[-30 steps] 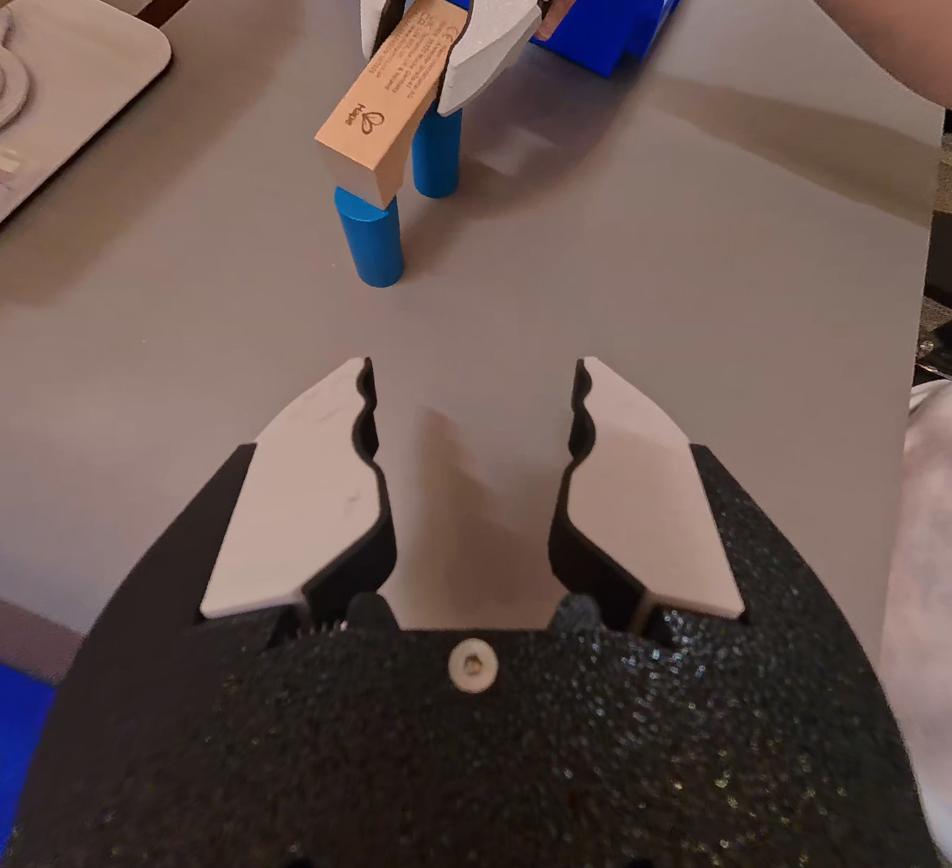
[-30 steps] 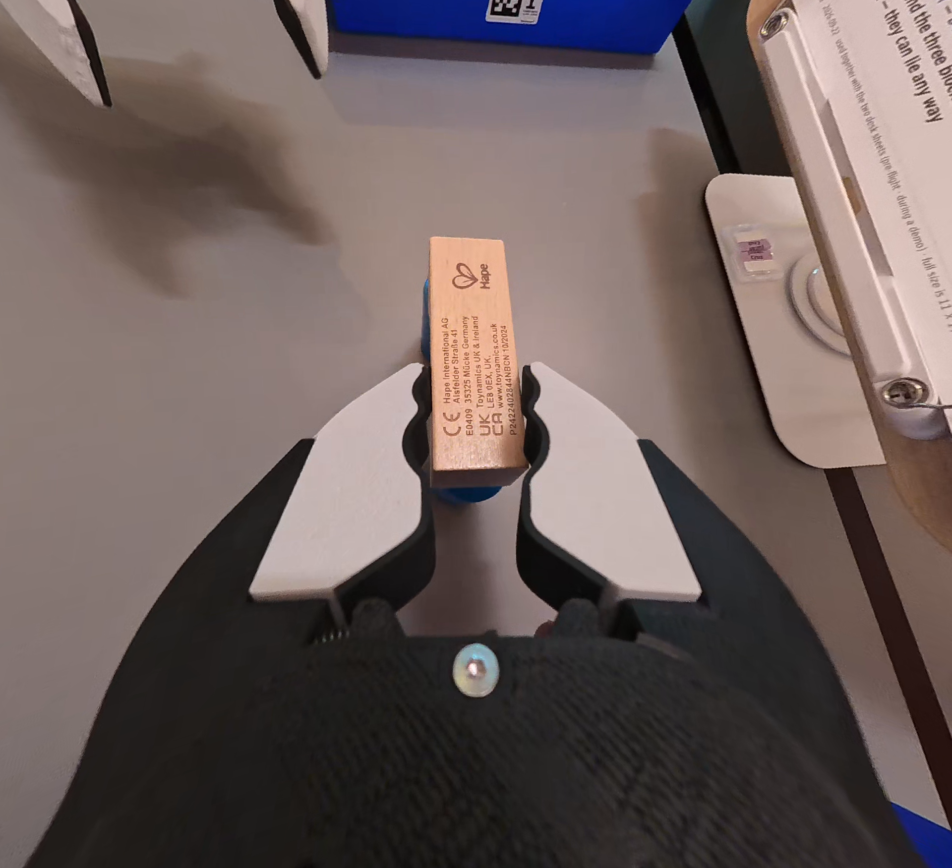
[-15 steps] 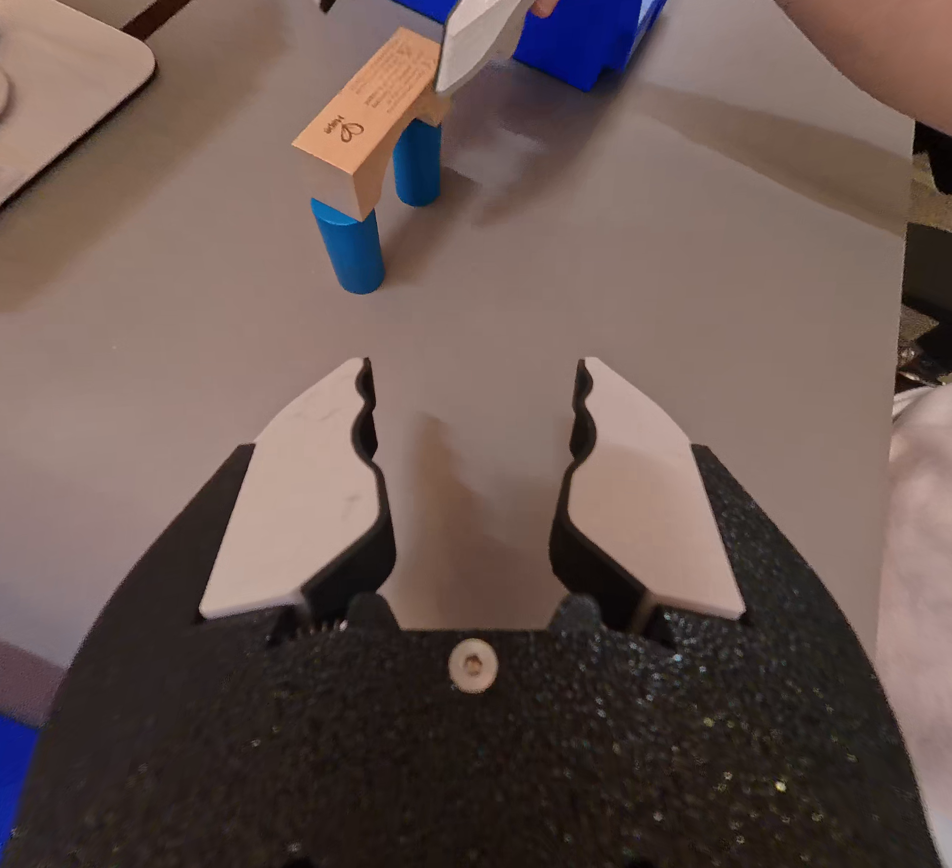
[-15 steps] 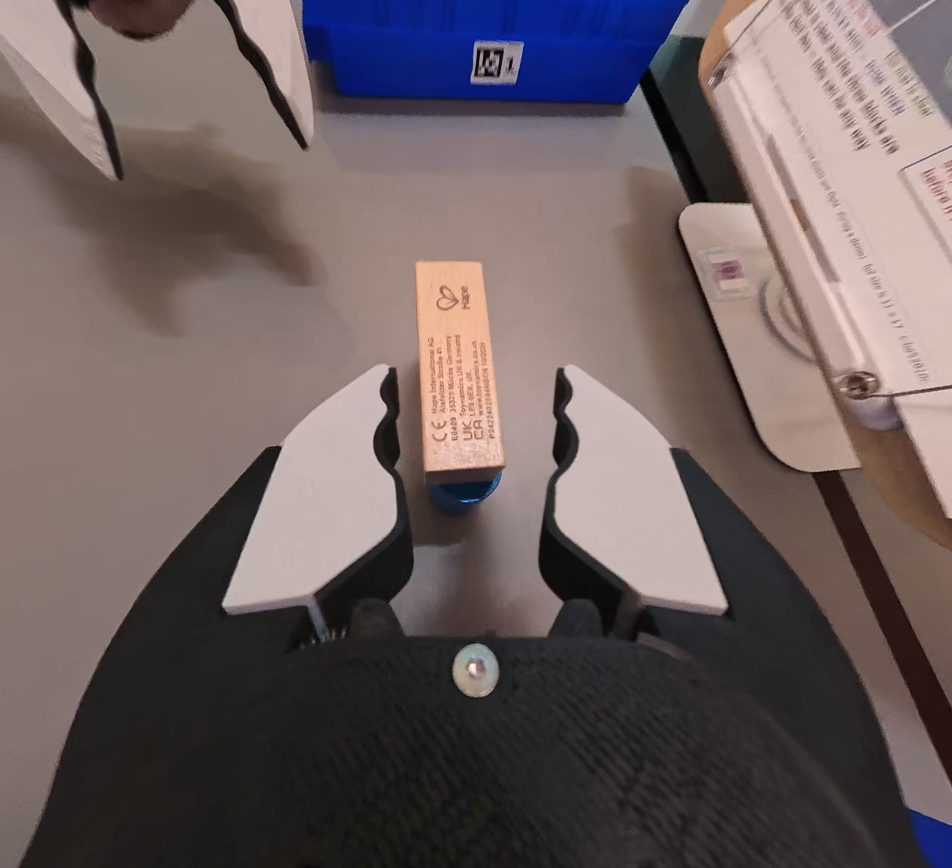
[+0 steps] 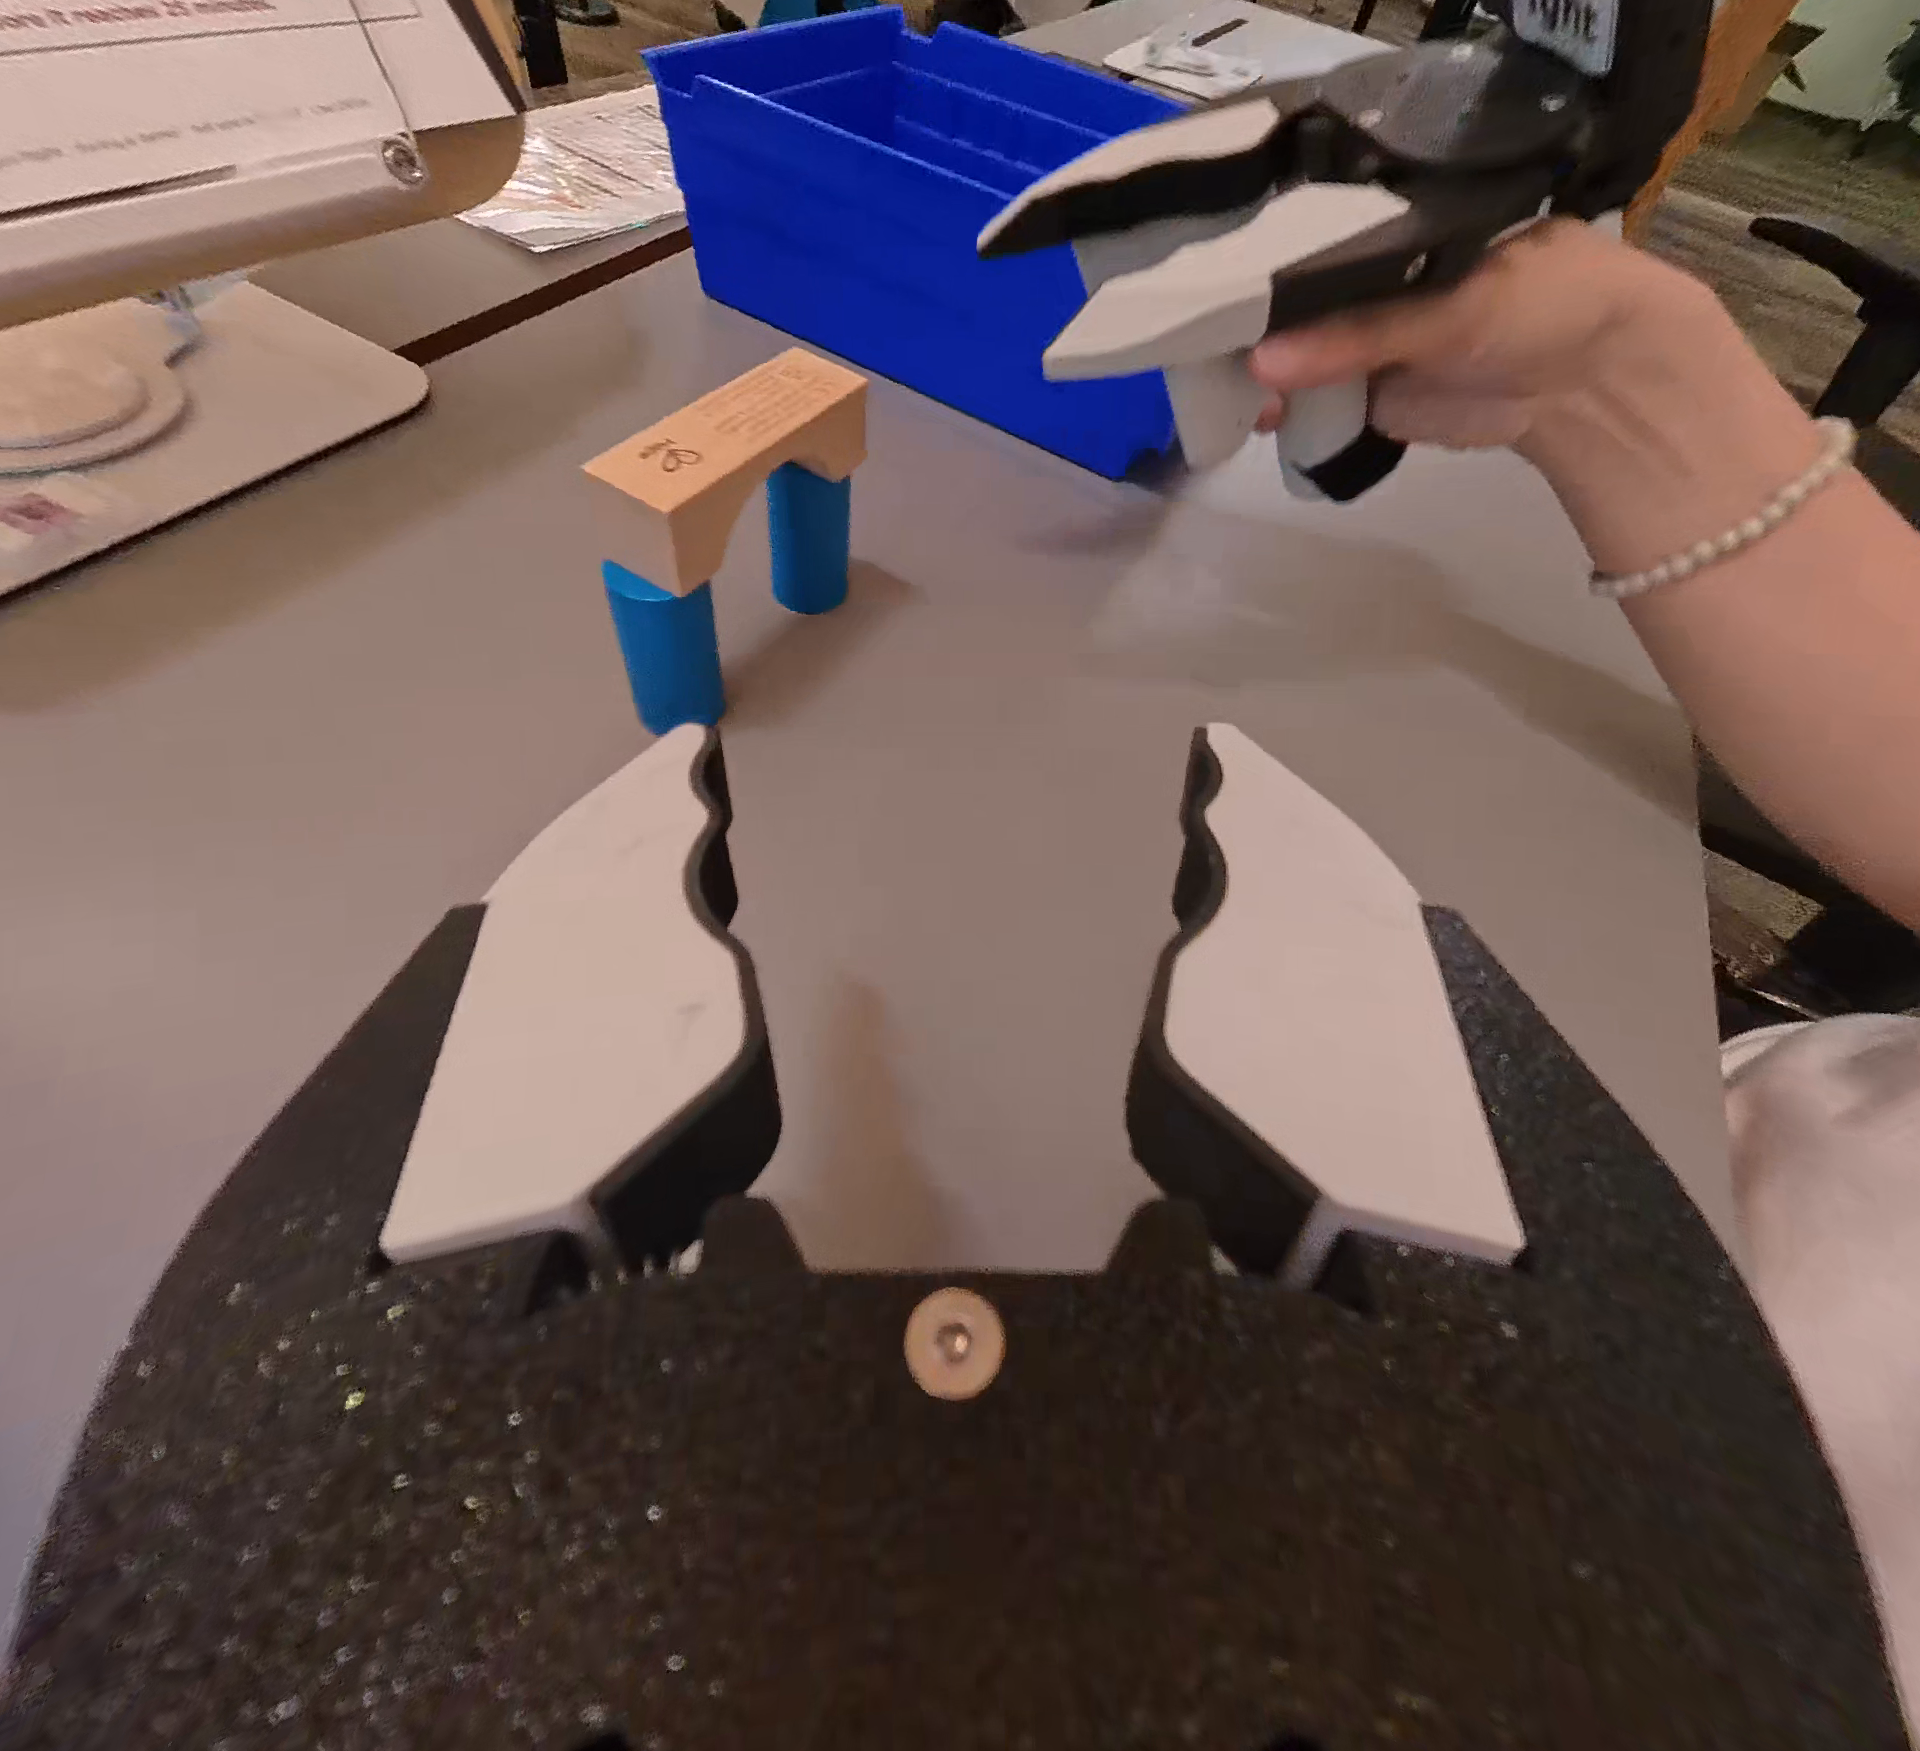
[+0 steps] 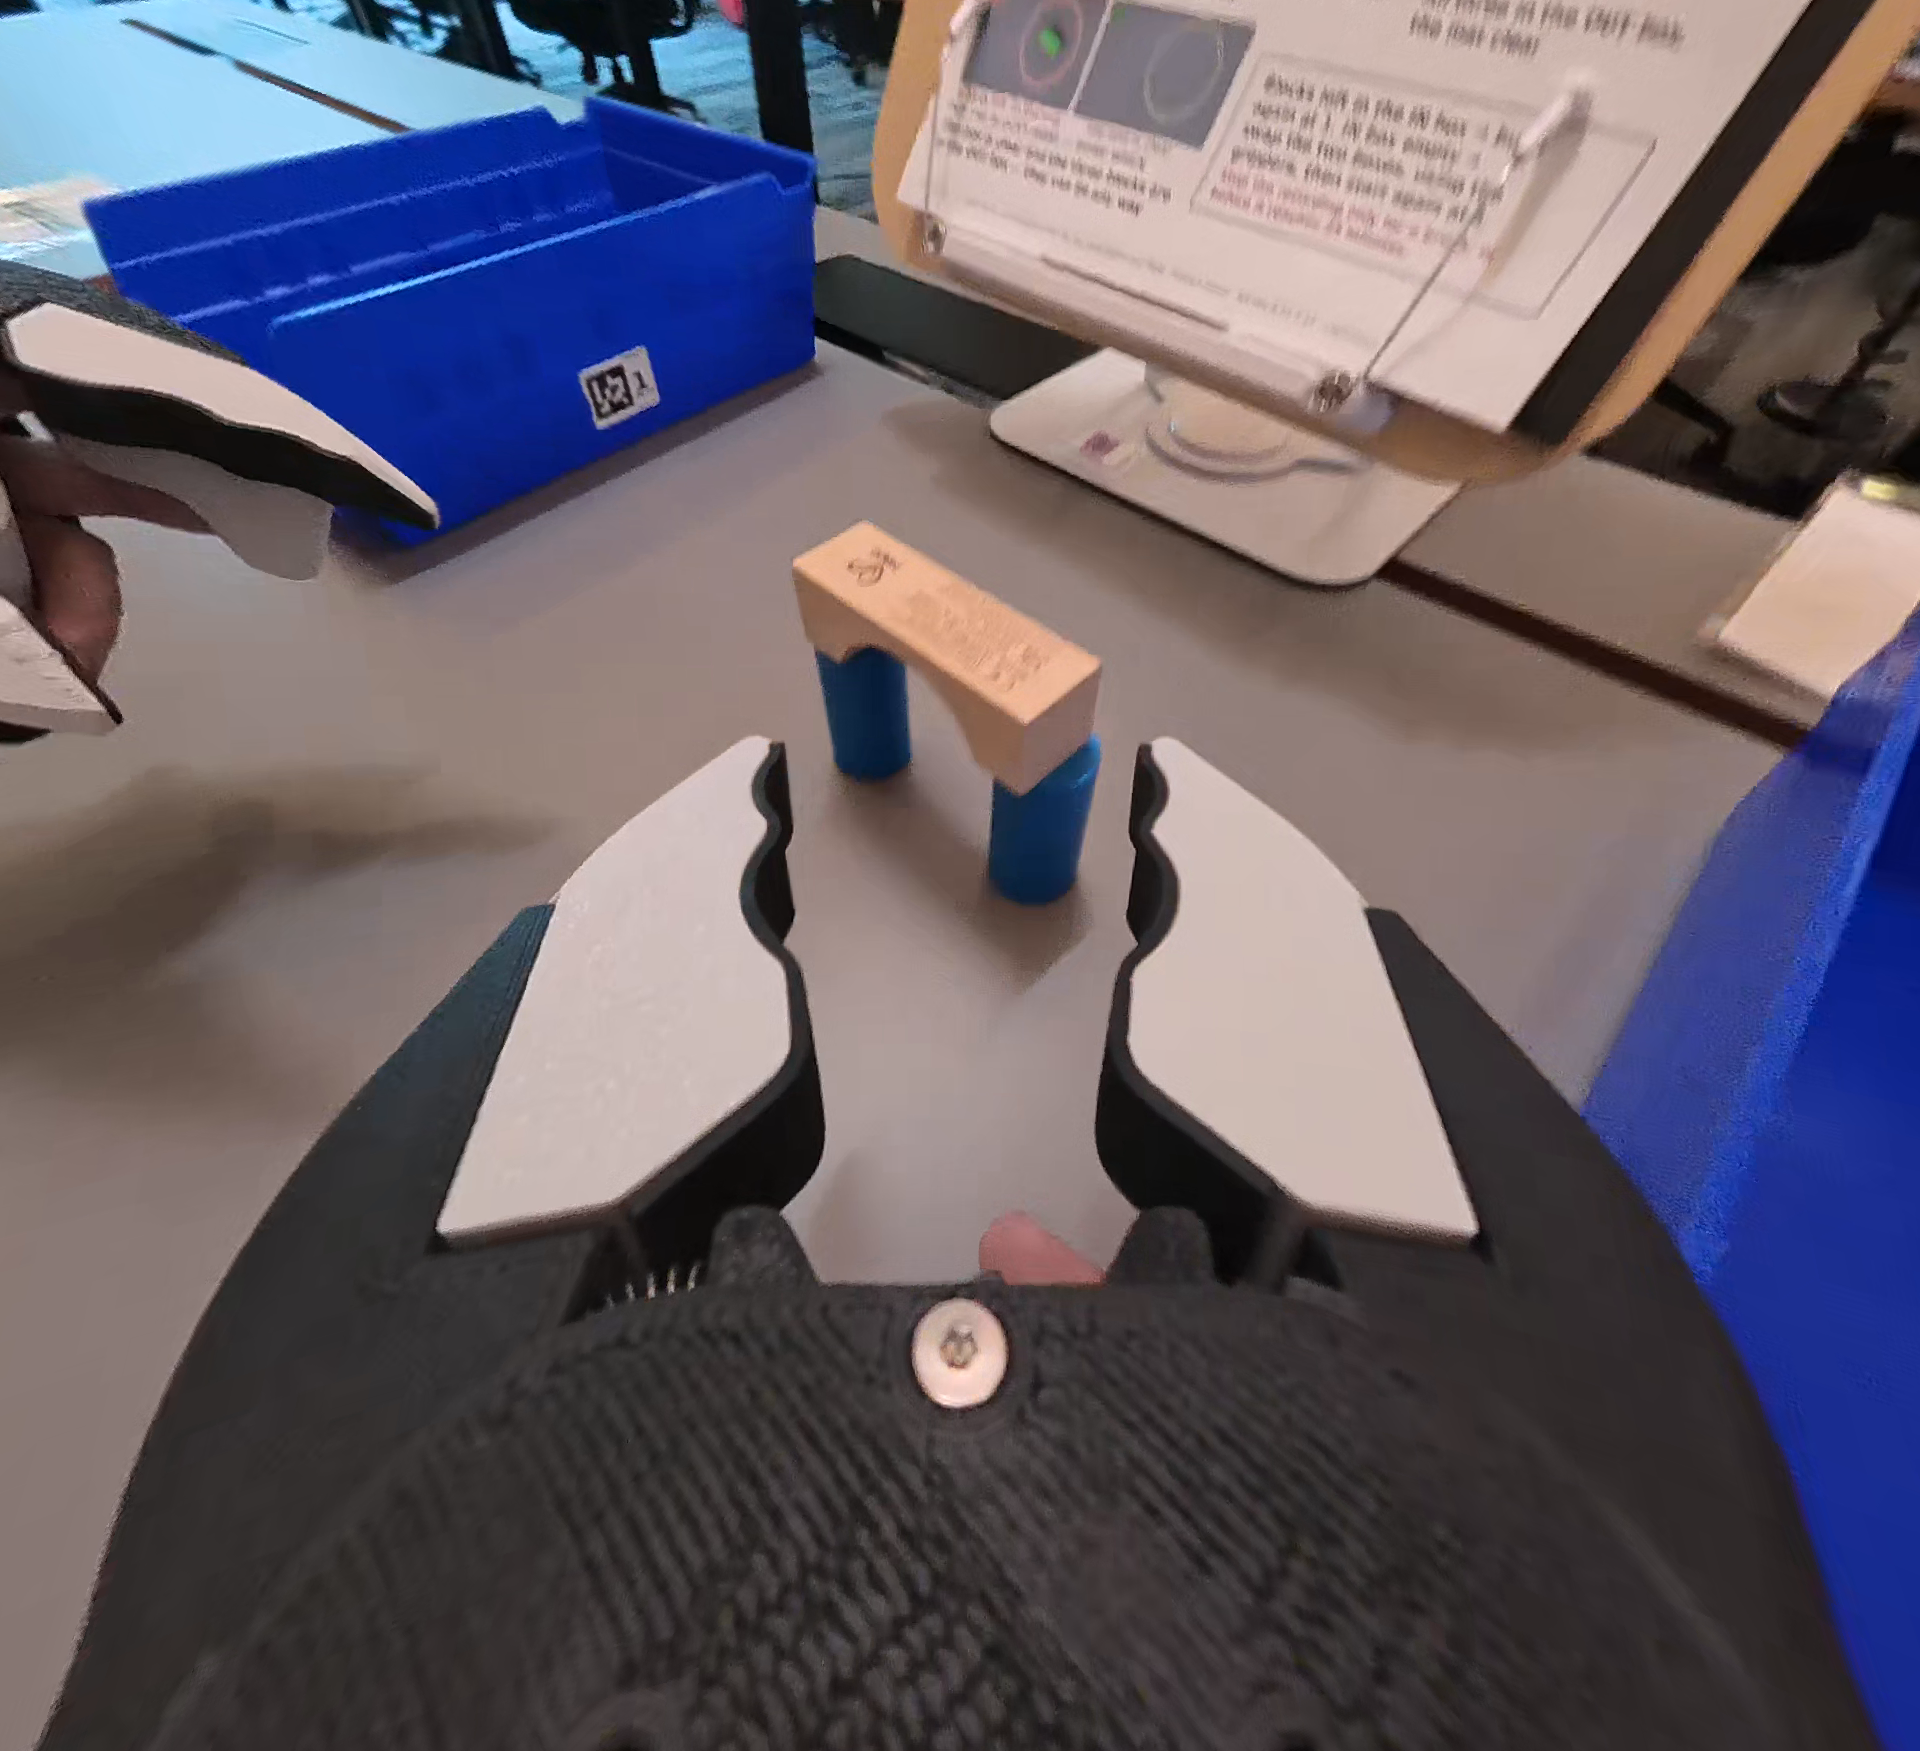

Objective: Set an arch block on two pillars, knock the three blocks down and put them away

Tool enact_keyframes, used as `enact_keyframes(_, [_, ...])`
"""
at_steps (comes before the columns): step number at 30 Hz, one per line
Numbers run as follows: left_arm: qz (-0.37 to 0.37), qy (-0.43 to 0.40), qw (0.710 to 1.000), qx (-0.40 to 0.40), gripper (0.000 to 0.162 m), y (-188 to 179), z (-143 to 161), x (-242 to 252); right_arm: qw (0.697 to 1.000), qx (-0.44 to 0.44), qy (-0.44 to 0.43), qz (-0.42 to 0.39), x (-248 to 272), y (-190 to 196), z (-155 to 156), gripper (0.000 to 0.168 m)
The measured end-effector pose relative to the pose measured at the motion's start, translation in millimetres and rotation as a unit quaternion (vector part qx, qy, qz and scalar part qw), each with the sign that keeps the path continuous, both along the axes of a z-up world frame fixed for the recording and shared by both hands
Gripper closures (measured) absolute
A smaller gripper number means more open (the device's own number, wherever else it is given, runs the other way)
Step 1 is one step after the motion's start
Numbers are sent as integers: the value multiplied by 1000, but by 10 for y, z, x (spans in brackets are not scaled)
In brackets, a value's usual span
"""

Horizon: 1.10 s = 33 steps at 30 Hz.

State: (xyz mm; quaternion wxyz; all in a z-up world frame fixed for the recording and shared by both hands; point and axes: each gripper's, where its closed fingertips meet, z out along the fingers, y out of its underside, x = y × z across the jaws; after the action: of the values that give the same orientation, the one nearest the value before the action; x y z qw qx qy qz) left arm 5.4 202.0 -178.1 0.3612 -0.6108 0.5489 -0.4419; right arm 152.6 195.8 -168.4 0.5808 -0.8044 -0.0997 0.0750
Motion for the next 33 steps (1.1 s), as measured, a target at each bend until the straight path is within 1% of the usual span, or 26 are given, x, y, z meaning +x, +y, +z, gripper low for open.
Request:
enact_keyframes(3, [-5, -6, 1000, -4, 80, -119, -69, 34, 999, -27, 6, -46, 26, -50, -213, 107])
enact_keyframes(5, [2, -6, 1000, -8, 81, -142, -105, 46, 996, -35, 8, -77, 82, -53, -269, 118])
enact_keyframes(7, [13, -9, 1000, -12, 88, -136, -113, 40, 991, -32, -2, -126, 206, -47, -273, 139])
enact_keyframes(9, [22, -15, 999, -18, 100, -136, -91, 11, 988, -25, -12, -151, 253, -51, -251, 166])
enact_keyframes(10, [32, -14, 999, -18, 106, -117, -86, -11, 987, -21, -15, -157, 250, -54, -239, 168])
enact_keyframes(12, [57, -16, 998, -13, 112, -61, -65, -42, 985, -22, -19, -172, 246, -66, -246, 168])
enact_keyframes(14, [67, -21, 997, -13, 113, -39, -25, -43, 985, -29, -14, -167, 176, -65, -268, 168])
enact_keyframes(16, [89, -18, 996, -20, 108, -6, 10, -50, 982, -28, -7, -184, 151, -75, -255, 168])
enact_keyframes(18, [120, -33, 992, -28, 100, 17, 72, -68, 981, -26, 4, -192, 89, -90, -230, 168])
enact_keyframes(20, [140, -54, 988, -38, 99, -12, 144, -111, 980, -26, 16, -196, 35, -118, -184, 165])
enact_keyframes(23, [170, -75, 982, -43, 99, -38, 231, -267, 970, -31, 23, -239, 73, -233, -123, 160])
enact_keyframes(25, [181, -90, 978, -44, 99, -64, 292, -393, 966, -35, 29, -255, 43, -350, -93, 157])
enact_keyframes(27, [191, -107, 975, -45, 99, -90, 359, -501, 968, -24, 12, -251, 1, -465, -62, 160])
enact_keyframes(29, [195, -125, 972, -44, 100, -121, 418, -551, 966, -19, -10, -259, 55, -570, -84, 161])
enact_keyframes(31, [191, -131, 972, -40, 99, -146, 445, -536, 965, -22, 1, -263, 124, -607, -154, 164])
enact_keyframes(32, [195, -131, 971, -33, 95, -132, 442, -519, 965, -25, 16, -259, 142, -594, -195, 164])
enact_keyframes(33, [208, -132, 969, -22, 87, -91, 437, -505, 967, -27, 35, -252, 141, -561, -225, 164])
